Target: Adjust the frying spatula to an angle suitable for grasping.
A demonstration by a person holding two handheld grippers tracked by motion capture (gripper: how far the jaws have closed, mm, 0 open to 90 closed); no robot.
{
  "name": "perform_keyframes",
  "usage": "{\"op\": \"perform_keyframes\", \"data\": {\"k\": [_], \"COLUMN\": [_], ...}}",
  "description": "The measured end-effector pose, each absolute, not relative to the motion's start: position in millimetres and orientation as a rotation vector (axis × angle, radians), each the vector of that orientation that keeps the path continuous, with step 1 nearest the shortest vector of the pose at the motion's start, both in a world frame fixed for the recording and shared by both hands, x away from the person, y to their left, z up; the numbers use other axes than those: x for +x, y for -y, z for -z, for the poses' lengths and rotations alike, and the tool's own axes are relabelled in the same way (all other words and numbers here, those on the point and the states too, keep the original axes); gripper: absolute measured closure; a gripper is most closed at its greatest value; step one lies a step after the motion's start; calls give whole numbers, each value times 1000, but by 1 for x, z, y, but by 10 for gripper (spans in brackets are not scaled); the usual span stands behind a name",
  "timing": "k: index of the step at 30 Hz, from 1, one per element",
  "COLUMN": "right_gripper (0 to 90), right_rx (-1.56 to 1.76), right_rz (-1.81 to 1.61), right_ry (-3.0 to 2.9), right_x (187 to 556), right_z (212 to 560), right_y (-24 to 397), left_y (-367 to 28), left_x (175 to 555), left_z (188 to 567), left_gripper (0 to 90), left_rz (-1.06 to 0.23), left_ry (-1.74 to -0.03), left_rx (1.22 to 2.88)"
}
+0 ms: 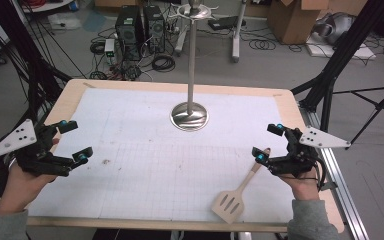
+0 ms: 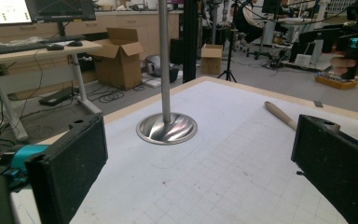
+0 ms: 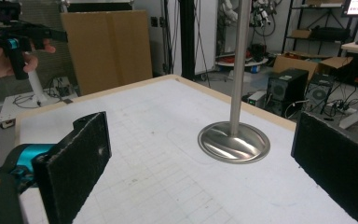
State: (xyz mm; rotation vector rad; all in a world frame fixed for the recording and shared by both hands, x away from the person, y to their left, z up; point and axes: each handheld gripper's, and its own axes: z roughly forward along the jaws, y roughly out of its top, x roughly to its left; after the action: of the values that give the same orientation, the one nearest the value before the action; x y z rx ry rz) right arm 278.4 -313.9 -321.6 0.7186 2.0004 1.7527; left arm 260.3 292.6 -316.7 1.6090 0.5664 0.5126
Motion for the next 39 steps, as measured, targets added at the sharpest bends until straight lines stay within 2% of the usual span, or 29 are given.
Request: {"op": "perform_keyframes", "data": {"k": [9, 11, 12, 19, 24, 27, 28, 39], "right_gripper": [56, 101, 159, 206, 344, 382, 434, 584], "right_rx": [739, 720, 721, 739, 745, 744, 737, 753], "right_rz": [-1740, -1741, -1738, -1729, -1742, -1746, -1726, -1701], "right_ry": [-2016, -2036, -2046, -2071, -2080, -2095, -2114, -2131], "right_x": [281, 281, 281, 283, 284, 283, 283, 281], "right_z": [330, 332, 333, 340, 345, 347, 349, 361], "right_y": [319, 321, 322, 327, 332, 332, 332, 335], "left_y": [-290, -290, -290, -291, -295, -295, -295, -295], "left_x": [262, 262, 262, 264, 265, 265, 265, 267], "left_z": [319, 319, 320, 323, 326, 327, 327, 332], "left_gripper": [40, 41, 41, 40, 40, 40, 40, 40], "left_rz": [-508, -506, -502, -503, -507, -508, -507, -491], "left_ry": [-572, -569, -558, -563, -585, -589, -589, -599], "left_rx": [1617, 1616, 1619, 1626, 1622, 1627, 1630, 1640]}}
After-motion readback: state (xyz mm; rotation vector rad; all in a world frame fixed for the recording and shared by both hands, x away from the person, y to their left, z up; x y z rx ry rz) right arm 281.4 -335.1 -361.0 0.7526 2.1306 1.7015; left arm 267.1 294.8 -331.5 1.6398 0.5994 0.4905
